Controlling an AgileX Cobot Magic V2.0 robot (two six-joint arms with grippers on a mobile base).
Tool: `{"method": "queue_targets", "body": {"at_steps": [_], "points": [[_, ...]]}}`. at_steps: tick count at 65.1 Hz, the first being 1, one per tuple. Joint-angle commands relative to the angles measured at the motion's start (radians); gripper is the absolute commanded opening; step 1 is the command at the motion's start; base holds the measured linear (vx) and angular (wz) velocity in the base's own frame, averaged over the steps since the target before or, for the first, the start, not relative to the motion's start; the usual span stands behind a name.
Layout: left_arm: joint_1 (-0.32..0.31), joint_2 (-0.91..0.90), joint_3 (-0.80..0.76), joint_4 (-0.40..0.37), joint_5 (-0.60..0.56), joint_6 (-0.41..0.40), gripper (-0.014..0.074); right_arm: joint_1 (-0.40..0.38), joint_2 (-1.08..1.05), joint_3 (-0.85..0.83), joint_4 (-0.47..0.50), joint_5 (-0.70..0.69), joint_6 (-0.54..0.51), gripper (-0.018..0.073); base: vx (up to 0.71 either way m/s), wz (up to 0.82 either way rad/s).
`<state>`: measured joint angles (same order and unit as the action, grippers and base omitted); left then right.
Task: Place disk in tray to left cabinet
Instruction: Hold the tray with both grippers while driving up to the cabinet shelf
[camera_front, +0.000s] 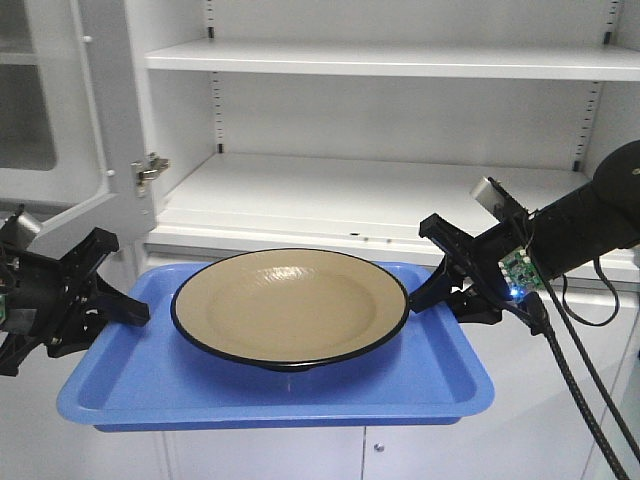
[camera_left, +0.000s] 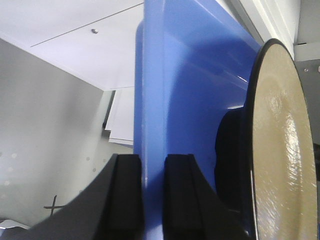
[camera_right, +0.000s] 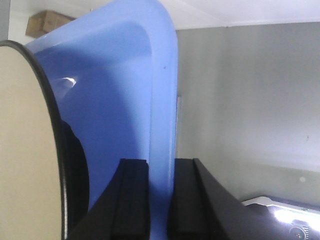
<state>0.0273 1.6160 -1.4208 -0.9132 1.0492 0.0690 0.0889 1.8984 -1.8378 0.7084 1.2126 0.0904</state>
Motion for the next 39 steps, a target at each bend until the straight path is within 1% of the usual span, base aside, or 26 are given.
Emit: {"method": "queue_targets", "body": {"at_steps": [1,18,39], "points": [[-0.034,-0.053,-0.041,-0.248,0.046,-0.029,-0.0001,0.029,-0.059,-0.033,0.211,0.032,0.002,-0.0006,0.25,-0.27],[-0.034,-0.053,-0.041,-0.248,0.046,-0.029,-0.0001,0.029,-0.059,-0.033,0.211,0.032,0.002,-0.0006,0.28,-0.23],[-0.034,-0.053,-0.041,-0.248,0.046,-0.029,-0.0001,0.029,-0.059,-0.033,0.211,0.032,0.002,-0.0006,0.31,-0.15]]}}
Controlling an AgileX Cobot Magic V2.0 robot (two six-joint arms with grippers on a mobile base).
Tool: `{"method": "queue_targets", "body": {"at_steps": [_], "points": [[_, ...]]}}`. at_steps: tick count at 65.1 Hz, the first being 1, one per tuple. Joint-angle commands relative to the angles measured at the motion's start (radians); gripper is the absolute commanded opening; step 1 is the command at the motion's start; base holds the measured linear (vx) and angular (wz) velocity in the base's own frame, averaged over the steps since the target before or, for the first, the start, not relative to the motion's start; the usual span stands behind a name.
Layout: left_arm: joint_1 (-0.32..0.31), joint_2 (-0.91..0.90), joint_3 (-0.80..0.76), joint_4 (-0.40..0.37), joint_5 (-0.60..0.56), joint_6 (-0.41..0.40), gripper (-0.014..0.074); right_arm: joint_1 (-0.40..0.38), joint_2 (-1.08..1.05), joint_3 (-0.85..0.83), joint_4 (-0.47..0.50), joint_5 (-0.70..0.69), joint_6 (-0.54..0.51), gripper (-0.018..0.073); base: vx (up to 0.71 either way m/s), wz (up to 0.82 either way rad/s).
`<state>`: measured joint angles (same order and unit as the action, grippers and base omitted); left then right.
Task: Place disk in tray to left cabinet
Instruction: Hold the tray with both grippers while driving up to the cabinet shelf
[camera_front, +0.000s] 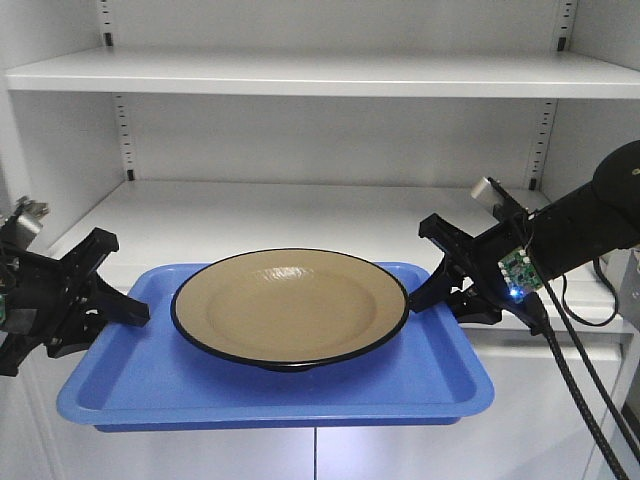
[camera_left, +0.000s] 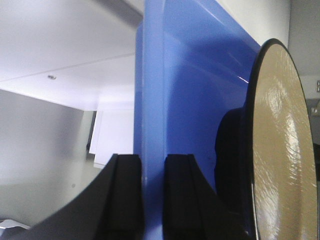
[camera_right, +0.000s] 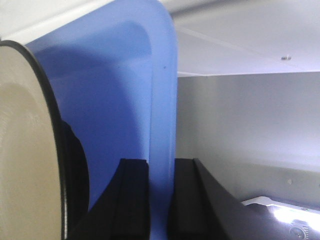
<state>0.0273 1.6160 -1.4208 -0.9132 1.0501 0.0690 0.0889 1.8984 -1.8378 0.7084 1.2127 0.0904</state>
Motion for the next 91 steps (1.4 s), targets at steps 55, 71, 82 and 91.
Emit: {"method": "queue_targets", "body": {"at_steps": [55,71,82,91], "points": [[-0.034,-0.053,-0.041,-0.248,0.046,-0.029,-0.0001,0.029,-0.059,-0.033,0.211,0.032,0.002,-0.0006,0.23,-0.09],[-0.034,-0.053,-0.041,-0.248,0.046,-0.029,-0.0001,0.029,-0.059,-0.033,0.211,0.032,0.002,-0.0006,0.09,-0.03],[-0.034,-0.053,-0.041,-0.248,0.046,-0.029,-0.0001,0.029,-0.059,-0.033,0.211,0.032,0.002,-0.0006,0.05,-0.03],[-0.034,-0.053,-0.041,-0.248,0.046,-0.029,-0.0001,0.029,-0.059,-0.033,0.211,0.032,0.002,-0.0006,0.02,-0.02]]}}
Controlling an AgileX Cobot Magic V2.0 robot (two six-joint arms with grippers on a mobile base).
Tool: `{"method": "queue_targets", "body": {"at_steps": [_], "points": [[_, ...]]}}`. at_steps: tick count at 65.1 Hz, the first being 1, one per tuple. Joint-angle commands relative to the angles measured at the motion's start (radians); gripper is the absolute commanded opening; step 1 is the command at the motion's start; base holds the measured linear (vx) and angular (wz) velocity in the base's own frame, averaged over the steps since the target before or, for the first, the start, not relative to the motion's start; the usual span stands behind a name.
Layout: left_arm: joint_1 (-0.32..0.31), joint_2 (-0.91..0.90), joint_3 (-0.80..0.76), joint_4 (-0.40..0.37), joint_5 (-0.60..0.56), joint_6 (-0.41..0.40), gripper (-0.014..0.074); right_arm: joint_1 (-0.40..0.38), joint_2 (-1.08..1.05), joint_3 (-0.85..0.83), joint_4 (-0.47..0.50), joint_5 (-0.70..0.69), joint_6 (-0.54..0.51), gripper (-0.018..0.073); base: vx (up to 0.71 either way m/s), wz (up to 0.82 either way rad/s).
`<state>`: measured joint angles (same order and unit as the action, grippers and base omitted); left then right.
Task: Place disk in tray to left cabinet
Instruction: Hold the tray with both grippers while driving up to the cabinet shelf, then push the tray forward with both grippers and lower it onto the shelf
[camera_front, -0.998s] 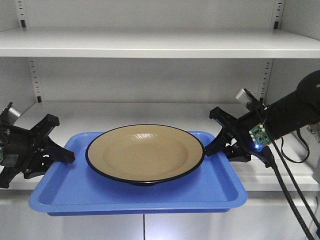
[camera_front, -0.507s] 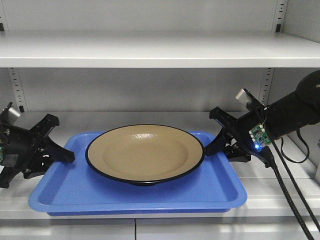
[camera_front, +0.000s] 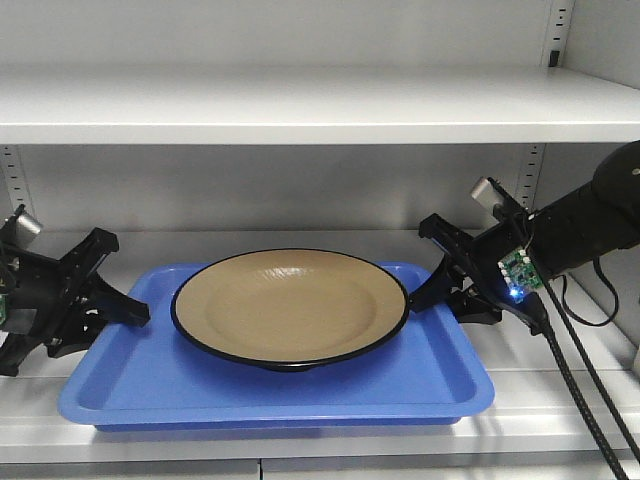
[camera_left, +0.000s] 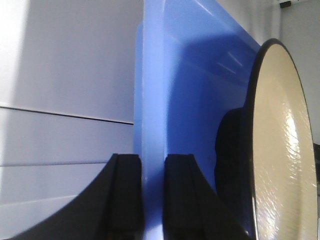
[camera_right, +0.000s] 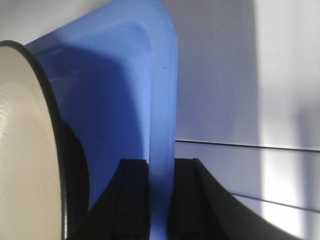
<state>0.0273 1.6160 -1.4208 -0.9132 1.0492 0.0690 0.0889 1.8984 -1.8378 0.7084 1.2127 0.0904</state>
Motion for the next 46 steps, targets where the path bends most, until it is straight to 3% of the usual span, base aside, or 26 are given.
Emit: {"method": "queue_targets", "body": {"at_steps": [1,38,46], "points": [[-0.034,-0.053,-0.041,-0.248,0.046,-0.029,-0.0001,0.029,-0.059,-0.033,0.211,0.032,0.002,-0.0006,0.0,-0.01],[-0.034,-0.048,-0.041,-0.244,0.005,-0.029,-0.0001,0.03,-0.059,-0.033,0.209,-0.03,0.002,-0.0006,0.0,0.0],[-0.034,-0.048,-0.041,-0.205,-0.107,-0.028,-0.0001,0.03,-0.047,-0.033,0.208,-0.105,0.002,-0.0006,0.0,0.0]]}}
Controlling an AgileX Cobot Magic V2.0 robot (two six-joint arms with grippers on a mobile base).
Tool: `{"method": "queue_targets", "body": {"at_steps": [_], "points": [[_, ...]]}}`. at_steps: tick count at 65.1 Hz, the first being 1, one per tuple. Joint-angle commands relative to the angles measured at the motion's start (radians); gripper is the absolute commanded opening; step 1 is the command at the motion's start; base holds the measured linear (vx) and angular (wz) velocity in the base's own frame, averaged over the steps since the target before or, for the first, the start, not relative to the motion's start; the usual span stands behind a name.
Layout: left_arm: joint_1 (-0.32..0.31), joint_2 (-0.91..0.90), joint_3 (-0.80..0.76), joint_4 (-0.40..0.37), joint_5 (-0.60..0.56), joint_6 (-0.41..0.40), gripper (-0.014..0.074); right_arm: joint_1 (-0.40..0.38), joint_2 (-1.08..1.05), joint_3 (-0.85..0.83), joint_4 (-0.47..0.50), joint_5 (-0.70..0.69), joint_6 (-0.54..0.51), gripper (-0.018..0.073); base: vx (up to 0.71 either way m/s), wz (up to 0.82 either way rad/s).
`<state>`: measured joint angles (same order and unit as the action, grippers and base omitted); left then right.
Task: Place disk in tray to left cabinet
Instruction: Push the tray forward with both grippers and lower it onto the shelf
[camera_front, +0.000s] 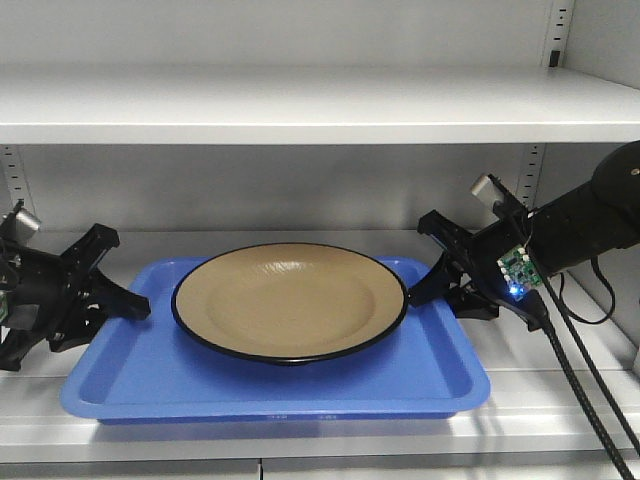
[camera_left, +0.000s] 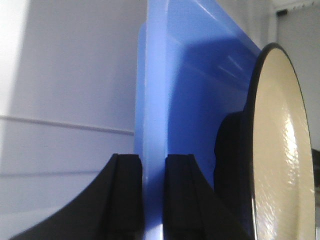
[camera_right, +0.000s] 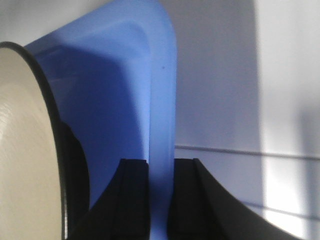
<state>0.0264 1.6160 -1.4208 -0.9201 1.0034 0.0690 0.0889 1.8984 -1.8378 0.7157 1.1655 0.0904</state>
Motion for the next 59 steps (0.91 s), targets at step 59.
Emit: {"method": "queue_targets", "body": {"at_steps": [59], "points": [[-0.033,0.122,-0.041,-0.137,-0.421,0.131,0.0162,0.032,0.121,-0.033,0.202,-0.343,-0.357,0.0143,0.0,0.0]]}}
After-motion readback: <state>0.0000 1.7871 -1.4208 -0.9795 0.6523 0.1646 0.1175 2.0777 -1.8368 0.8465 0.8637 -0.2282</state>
